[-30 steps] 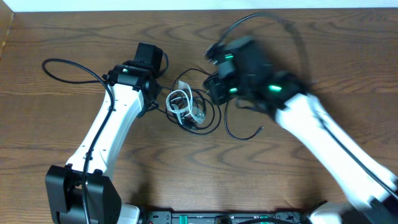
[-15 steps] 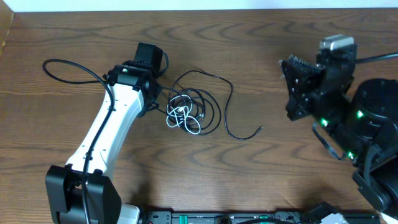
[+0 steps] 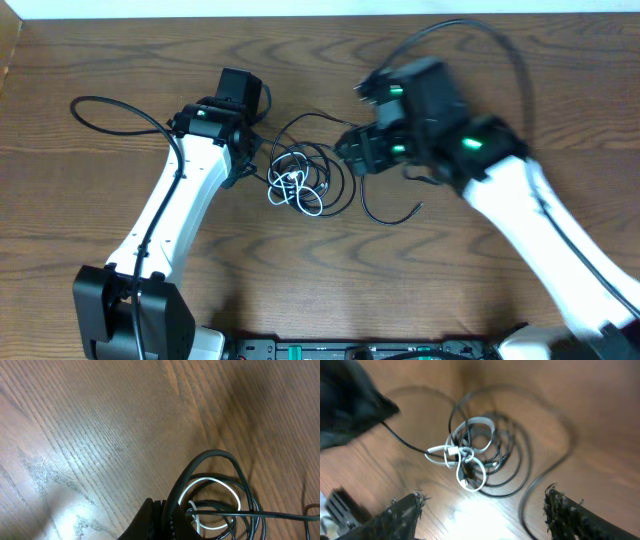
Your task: Untangle cables
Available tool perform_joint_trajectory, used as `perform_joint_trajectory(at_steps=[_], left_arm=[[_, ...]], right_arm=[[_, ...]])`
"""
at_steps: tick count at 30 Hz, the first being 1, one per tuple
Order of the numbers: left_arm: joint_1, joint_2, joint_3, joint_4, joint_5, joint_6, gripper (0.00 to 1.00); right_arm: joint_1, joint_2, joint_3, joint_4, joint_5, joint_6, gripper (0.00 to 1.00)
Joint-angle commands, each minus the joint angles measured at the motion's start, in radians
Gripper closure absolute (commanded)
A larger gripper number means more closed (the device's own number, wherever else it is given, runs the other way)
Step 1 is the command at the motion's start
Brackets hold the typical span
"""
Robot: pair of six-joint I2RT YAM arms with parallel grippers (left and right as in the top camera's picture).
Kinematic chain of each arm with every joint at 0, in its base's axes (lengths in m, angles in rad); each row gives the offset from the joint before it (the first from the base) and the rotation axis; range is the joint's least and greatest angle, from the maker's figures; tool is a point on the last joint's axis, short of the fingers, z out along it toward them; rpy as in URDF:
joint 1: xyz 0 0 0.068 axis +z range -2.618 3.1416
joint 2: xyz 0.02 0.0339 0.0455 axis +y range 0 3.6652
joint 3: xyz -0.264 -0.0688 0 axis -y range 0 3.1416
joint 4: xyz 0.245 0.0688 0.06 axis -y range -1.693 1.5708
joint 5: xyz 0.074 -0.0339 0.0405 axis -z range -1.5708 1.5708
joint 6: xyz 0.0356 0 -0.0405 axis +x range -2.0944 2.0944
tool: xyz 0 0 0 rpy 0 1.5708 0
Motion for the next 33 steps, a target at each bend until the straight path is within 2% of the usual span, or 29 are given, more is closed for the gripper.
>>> perform_joint_trajectory(at_steps=[1,4,10,14,18,19,24,27,30,32,33], left_arm=[[0.003,0.005,-0.004,-0.010,-0.002,0.013,0.92],[0.003,0.005,-0.004,-0.014,-0.002,0.013,0.92],[0.003,0.005,-0.004,-0.018,-0.002,0.014,0.92],[0.003,0.005,-0.004,-0.018,-0.002,0.014,0.93],[0.003,0.005,-0.004,-0.017,-0.002,0.013,0.92],[0.003,0.005,-0.004,-0.017,-0.002,0.013,0.92],[0.003,0.005,-0.004,-0.017,-0.002,0.013,0.92],[0.003,0.005,-0.004,-0.017,-0.002,0.013,0.92],[0.003,0.005,-0.004,-0.017,-0.002,0.013,0.92],[0.003,0.005,-0.004,-0.017,-0.002,0.013,0.92],[0.003,0.005,-0.004,-0.018,-0.002,0.014,0.92]], right_arm=[[0.055,0.143,-0.002,0.019,-0.061,-0.021,0.18],[0.100,0.262,-0.002,0.066,-0.061,-0.021,0.11],[0.161,0.414,-0.002,0.166,-0.061,-0.013,0.17],[0.181,0.460,-0.002,0.204,-0.061,0.019,0.31],[0.203,0.470,-0.002,0.217,-0.061,0.021,0.59],[0.211,0.470,-0.002,0.217,-0.060,0.020,0.62],[0.253,0.479,-0.002,0.218,0.054,0.021,0.71],[0.270,0.490,-0.002,0.217,0.148,0.055,0.73],[0.274,0.509,-0.002,0.217,0.159,0.077,0.75],[0.274,0.521,-0.002,0.216,0.159,0.077,0.83],[0.274,0.525,-0.002,0.216,0.159,0.077,0.92]])
